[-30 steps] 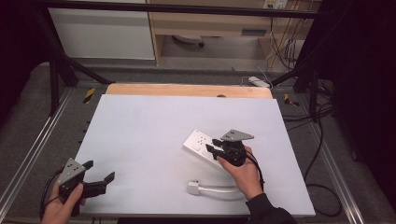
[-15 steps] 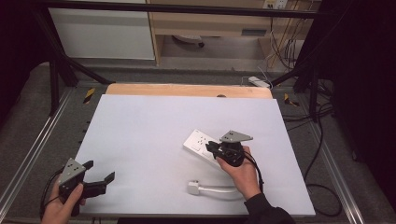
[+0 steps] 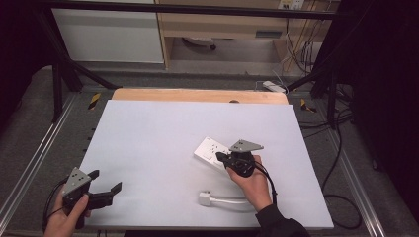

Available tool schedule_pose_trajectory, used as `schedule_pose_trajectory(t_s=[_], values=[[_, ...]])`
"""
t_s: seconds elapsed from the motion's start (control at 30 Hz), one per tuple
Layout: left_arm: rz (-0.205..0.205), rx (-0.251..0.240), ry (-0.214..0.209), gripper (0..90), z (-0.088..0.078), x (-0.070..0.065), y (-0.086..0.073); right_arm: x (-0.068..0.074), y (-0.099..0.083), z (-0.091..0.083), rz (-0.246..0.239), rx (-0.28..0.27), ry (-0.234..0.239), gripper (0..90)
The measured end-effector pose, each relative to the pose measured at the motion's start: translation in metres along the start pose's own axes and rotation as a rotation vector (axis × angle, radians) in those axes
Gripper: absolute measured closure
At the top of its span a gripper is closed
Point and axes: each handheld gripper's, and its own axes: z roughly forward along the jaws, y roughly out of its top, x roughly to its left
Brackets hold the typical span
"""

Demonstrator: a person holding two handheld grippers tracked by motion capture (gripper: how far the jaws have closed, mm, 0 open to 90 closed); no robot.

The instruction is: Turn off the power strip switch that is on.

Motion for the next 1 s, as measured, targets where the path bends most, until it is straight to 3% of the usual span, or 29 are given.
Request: schedule_pose_trajectory(t_s=[0.53, 1.0], values=[[0.006, 0.005, -0.006, 6.8, 0.001, -0.001, 0.0, 0.001, -0.004, 0.013, 0.025, 0.064, 0.002, 90.0], [0.01, 0.014, -0.009, 6.8, 0.001, -0.001, -0.001, 0.001, -0.005, 0.017, 0.025, 0.085, 0.0, 90.0]])
